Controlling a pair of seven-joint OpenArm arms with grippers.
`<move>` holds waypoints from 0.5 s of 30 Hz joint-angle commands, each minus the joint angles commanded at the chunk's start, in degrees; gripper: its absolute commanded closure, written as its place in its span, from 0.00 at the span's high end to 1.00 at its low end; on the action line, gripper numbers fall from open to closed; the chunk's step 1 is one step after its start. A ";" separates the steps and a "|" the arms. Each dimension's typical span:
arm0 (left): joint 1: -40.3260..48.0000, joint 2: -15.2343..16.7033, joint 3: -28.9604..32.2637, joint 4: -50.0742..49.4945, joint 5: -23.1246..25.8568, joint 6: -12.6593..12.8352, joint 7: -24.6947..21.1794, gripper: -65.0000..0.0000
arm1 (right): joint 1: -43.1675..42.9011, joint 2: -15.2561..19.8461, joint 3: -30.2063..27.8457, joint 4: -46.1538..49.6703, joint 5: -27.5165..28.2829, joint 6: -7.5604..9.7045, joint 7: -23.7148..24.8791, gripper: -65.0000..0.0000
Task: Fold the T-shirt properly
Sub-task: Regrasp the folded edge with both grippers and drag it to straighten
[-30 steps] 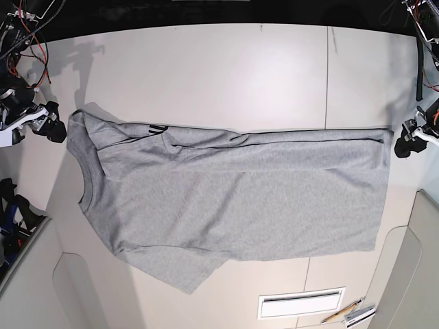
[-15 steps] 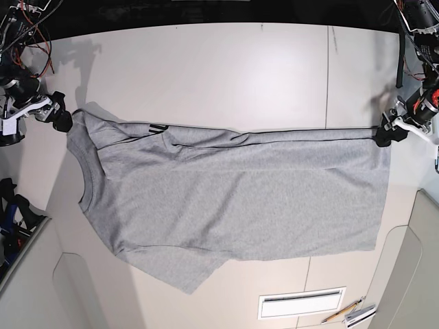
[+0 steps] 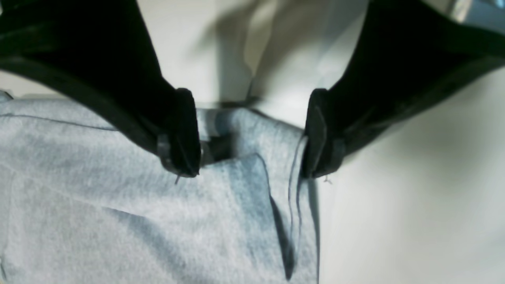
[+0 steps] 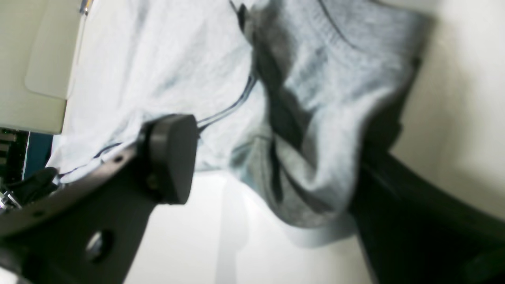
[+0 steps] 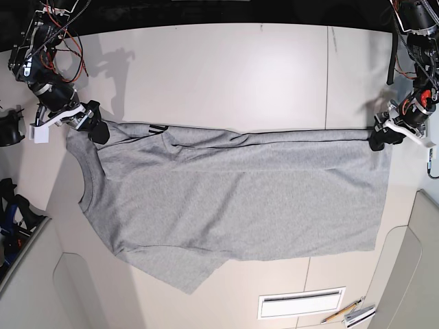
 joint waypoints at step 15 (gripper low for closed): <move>0.04 -0.83 -0.11 0.61 2.91 -0.17 -1.11 0.00 | 0.33 2.58 0.22 0.15 -0.20 0.48 -3.65 0.00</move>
